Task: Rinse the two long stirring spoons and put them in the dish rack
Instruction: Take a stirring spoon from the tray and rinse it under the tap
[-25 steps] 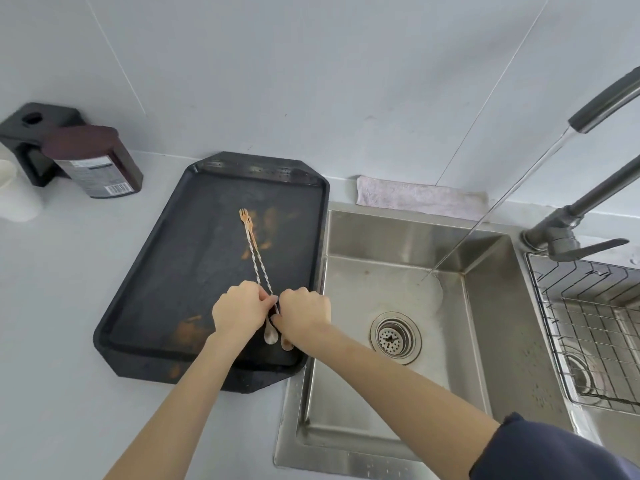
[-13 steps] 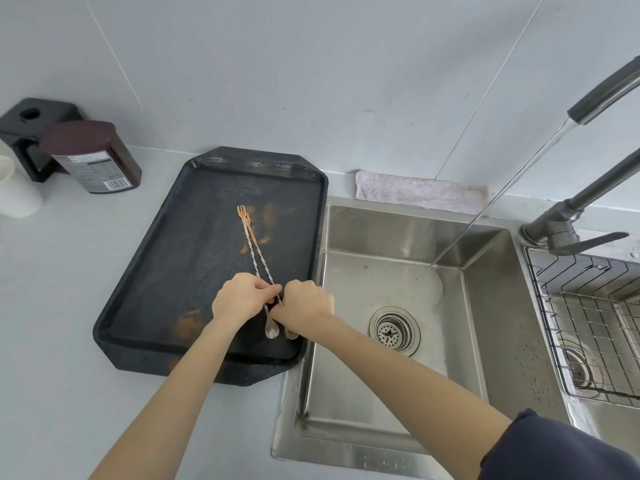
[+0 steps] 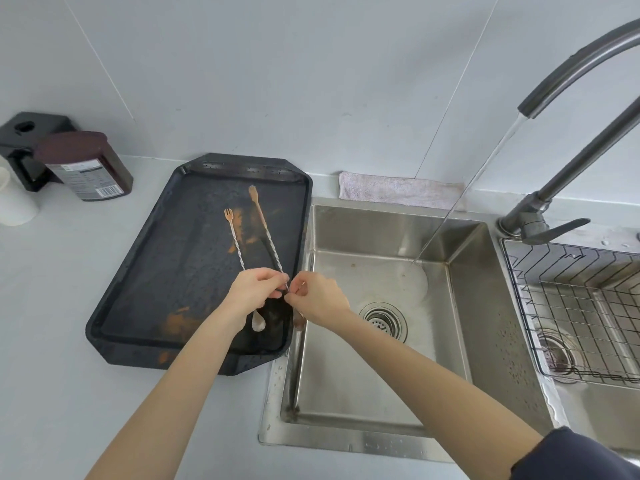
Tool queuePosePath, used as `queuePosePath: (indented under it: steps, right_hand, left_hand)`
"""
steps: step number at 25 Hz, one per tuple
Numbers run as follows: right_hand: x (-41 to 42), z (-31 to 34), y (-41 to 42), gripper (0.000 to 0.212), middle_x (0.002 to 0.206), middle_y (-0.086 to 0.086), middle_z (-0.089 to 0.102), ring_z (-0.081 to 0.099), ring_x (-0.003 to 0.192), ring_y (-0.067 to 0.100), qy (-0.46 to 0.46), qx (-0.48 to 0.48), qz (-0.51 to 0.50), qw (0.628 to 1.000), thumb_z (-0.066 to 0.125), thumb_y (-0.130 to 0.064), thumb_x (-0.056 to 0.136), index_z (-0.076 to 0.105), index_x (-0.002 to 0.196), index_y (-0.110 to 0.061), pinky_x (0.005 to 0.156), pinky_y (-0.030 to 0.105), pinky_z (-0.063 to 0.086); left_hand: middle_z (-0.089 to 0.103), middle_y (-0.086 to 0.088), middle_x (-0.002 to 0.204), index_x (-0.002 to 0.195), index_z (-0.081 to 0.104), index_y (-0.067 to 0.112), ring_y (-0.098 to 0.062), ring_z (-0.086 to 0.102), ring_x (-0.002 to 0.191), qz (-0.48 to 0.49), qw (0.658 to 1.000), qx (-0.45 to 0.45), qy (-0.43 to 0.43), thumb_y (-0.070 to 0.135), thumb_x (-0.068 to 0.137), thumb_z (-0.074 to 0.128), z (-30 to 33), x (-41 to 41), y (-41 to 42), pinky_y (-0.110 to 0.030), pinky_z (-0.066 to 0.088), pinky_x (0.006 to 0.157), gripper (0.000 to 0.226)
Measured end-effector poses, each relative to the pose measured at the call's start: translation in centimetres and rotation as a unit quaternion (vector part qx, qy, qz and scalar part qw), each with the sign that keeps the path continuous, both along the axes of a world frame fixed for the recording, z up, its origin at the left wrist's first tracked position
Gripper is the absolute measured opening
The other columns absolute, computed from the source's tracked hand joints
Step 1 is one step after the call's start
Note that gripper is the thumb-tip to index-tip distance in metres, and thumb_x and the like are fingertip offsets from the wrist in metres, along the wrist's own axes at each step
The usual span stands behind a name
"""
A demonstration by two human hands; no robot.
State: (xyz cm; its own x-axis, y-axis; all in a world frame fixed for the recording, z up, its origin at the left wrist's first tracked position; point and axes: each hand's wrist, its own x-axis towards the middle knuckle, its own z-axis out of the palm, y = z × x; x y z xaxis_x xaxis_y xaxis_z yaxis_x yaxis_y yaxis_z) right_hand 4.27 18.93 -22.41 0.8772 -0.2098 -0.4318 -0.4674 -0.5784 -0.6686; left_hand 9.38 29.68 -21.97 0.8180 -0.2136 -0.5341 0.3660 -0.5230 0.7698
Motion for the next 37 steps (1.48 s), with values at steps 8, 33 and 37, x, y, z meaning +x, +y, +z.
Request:
queuePosePath:
  steps: [8, 33, 37]
  right_hand:
    - [-4.7, 1.1, -6.0, 0.006, 0.079, -0.002, 0.058, 0.052, 0.079, 0.015, -0.049, 0.11, -0.067, 0.99, 0.061, -0.021, 0.087, 0.055, 0.084, -0.022, 0.058, 0.012, 0.035]
    - [-4.0, 5.0, -23.2, 0.026, 0.091, 0.003, 0.066, 0.062, 0.074, 0.008, -0.128, 0.348, -0.248, 0.895, 0.049, -0.005, 0.094, 0.058, 0.118, -0.001, 0.06, 0.01, 0.052]
    - [-2.8, 4.6, -24.6, 0.014, 0.084, 0.0, 0.065, 0.062, 0.074, 0.007, -0.118, 0.381, -0.272, 0.876, 0.053, -0.005, 0.093, 0.063, 0.102, -0.008, 0.07, 0.016, 0.05]
  left_hand:
    - [0.061, 0.002, 0.074, 0.084, 0.064, 0.013, -0.006, 0.061, 0.067, 0.014, 0.992, -0.125, -0.012, 0.021, 0.091, 0.055, 1.6, -2.4, -5.9, -0.015, 0.048, 0.065, 0.014]
    - [0.057, 0.004, 0.066, 0.087, 0.063, 0.026, 0.011, 0.055, 0.043, -0.177, 0.977, -0.118, 0.032, 0.018, 0.094, 0.05, 2.7, -7.8, -20.6, -0.003, 0.039, 0.05, 0.017]
    - [0.06, 0.004, 0.071, 0.098, 0.065, 0.025, 0.002, 0.057, 0.055, -0.185, 0.975, -0.112, 0.045, 0.018, 0.095, 0.048, 1.9, -7.0, -21.2, -0.005, 0.039, 0.053, 0.018]
